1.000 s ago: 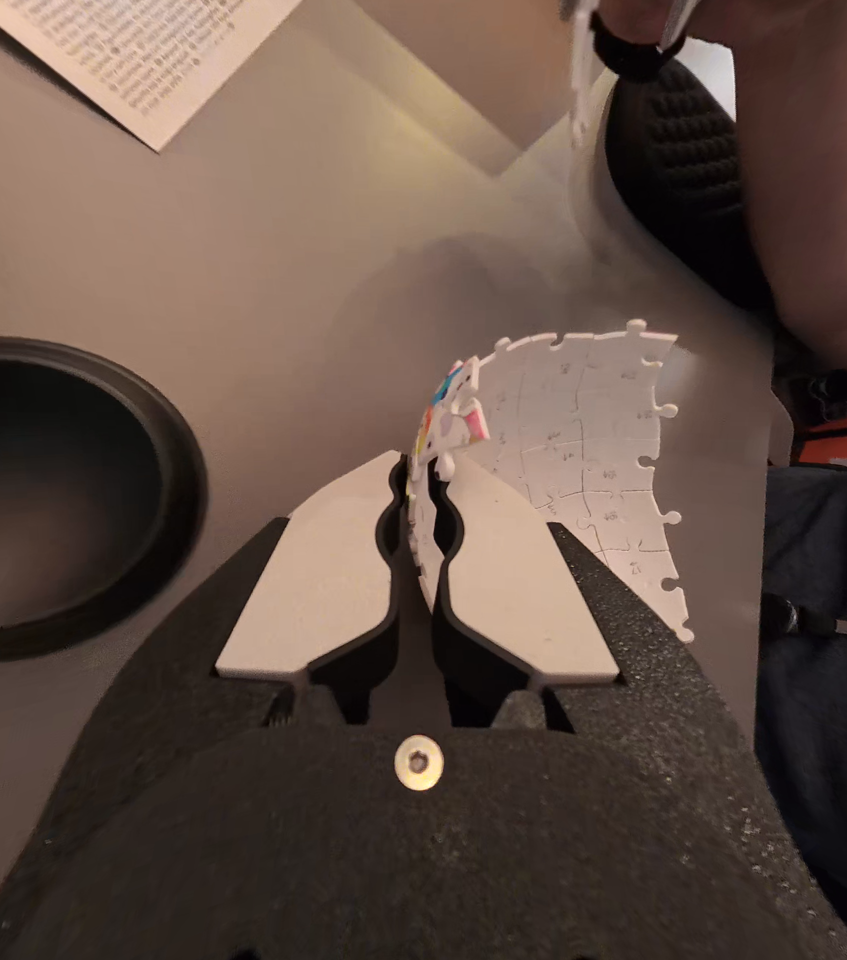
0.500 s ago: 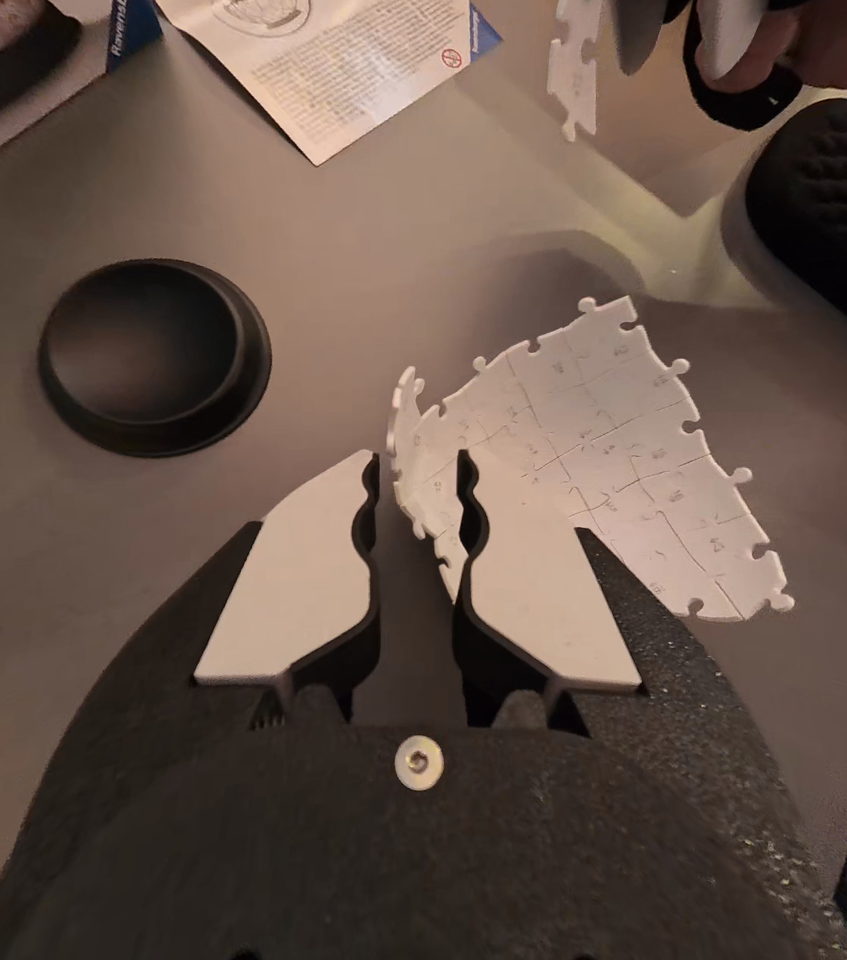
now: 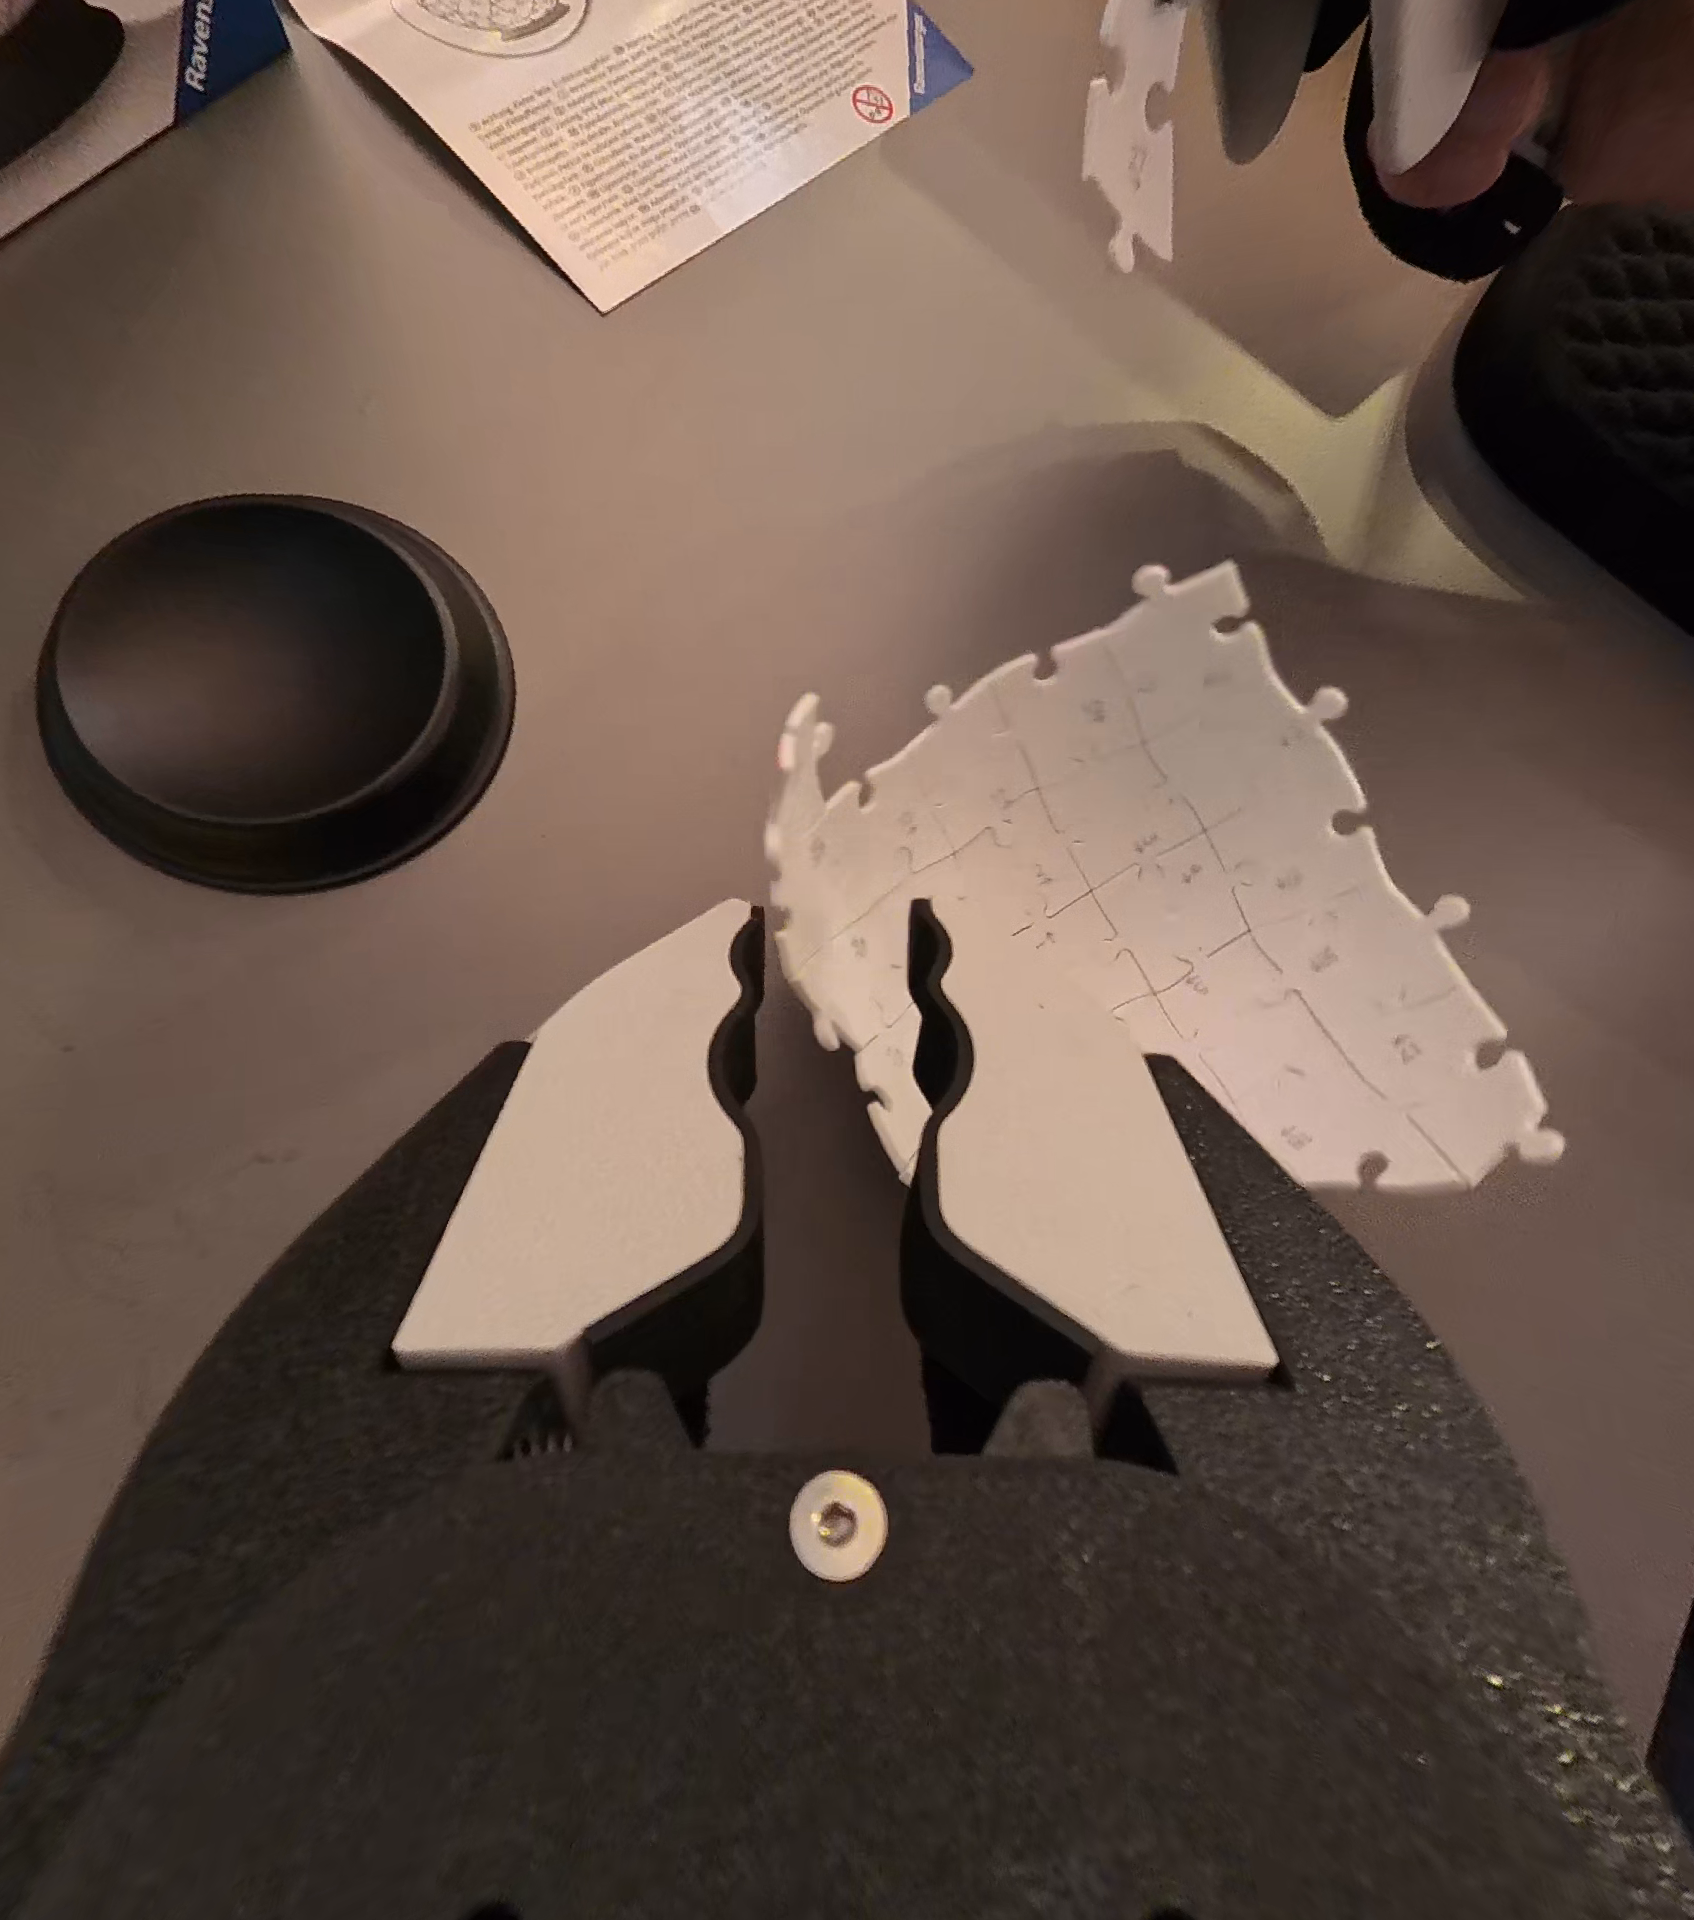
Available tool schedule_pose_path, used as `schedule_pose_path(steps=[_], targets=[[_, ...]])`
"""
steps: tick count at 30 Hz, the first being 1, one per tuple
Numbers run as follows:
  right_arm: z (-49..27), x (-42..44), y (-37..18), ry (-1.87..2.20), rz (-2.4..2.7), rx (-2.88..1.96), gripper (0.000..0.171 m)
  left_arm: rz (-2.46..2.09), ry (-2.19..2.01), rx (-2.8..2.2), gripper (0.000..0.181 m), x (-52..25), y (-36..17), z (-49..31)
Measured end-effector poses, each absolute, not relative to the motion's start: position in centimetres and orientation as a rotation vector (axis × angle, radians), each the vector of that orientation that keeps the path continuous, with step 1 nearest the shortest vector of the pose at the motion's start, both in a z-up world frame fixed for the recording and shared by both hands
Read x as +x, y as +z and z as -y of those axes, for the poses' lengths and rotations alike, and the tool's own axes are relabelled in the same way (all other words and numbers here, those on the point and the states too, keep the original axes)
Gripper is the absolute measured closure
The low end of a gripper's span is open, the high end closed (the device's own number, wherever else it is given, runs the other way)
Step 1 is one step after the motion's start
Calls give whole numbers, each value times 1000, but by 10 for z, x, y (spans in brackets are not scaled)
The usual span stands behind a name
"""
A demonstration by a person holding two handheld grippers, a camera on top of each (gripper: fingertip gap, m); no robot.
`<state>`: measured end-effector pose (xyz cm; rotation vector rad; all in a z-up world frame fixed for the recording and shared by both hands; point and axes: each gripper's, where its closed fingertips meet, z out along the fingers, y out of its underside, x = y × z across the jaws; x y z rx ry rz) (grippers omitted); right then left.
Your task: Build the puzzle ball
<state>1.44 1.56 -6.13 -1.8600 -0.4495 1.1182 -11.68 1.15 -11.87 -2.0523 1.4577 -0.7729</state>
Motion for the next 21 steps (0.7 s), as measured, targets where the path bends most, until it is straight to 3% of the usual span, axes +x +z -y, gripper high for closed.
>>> schedule_pose_path(steps=[16, 21], targets=[[-12, 12, -66, 1131, 472, -1872, 168, -1453, -779, -2056, 153, -120, -111, -16], [-10, 2, -61, 1161, 497, -1853, 168, -1544, -762, -1969, 138, -121, -93, -24]])
